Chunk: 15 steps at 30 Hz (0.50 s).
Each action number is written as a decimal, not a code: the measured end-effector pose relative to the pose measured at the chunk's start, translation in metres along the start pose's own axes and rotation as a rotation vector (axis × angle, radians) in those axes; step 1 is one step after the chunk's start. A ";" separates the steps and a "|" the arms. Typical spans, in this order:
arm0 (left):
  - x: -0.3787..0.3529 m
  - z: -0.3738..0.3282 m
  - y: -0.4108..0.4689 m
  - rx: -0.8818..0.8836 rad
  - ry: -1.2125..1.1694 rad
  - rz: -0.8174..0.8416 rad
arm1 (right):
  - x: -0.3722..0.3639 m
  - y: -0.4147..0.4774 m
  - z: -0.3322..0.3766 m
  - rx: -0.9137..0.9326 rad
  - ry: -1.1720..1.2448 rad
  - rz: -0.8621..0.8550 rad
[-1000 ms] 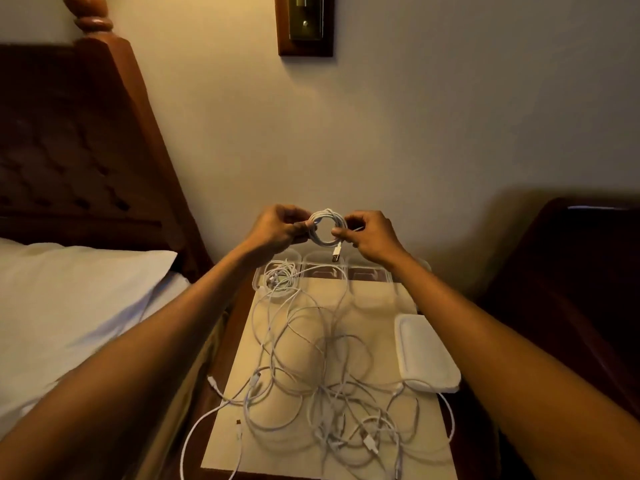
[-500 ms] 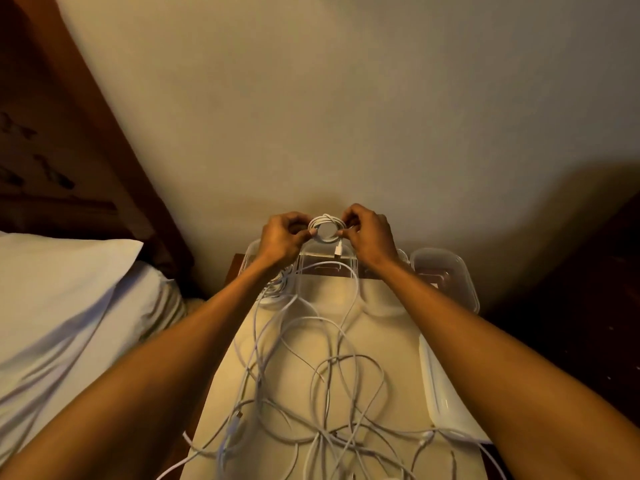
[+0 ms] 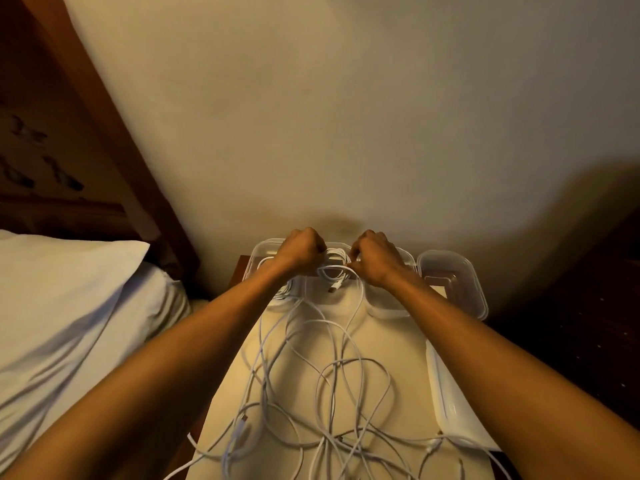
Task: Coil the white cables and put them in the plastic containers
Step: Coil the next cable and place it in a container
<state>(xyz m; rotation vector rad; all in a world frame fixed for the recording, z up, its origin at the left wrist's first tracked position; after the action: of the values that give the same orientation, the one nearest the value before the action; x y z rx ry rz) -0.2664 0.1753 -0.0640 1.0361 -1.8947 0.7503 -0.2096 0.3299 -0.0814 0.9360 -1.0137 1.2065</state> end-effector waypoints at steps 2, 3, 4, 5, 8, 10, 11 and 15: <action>-0.003 0.001 0.006 0.028 0.089 0.055 | -0.001 0.001 -0.002 0.004 0.075 0.005; -0.005 0.001 0.009 0.048 0.116 0.084 | -0.001 0.001 -0.003 -0.005 0.133 -0.005; -0.006 0.000 0.012 0.063 0.139 0.111 | 0.000 0.001 -0.004 -0.018 0.185 -0.019; -0.007 -0.003 0.012 0.079 0.163 0.135 | 0.001 0.001 -0.005 -0.032 0.226 -0.029; -0.007 -0.009 0.017 0.123 0.188 0.160 | 0.000 0.001 -0.005 -0.039 0.281 -0.027; -0.006 -0.013 0.020 0.128 0.197 0.124 | 0.001 -0.001 -0.003 -0.031 0.283 -0.030; -0.005 -0.015 0.020 0.131 0.200 0.101 | 0.001 -0.002 -0.003 -0.029 0.285 -0.031; -0.002 -0.017 0.020 0.148 0.166 0.040 | 0.004 -0.005 -0.002 -0.026 0.292 -0.043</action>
<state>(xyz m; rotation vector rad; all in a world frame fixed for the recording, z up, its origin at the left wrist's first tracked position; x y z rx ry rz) -0.2763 0.1993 -0.0599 0.9954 -1.7430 0.9814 -0.2043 0.3323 -0.0780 0.7316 -0.7707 1.2494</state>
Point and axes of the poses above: each hand's wrist, its own y-axis towards the middle knuckle, its own x-axis out of the back of the hand, z = x × y, the point moved 2 cm from there along y, towards the middle knuckle, and after that the axes turned 2 degrees about -y, right-handed, at the moved point
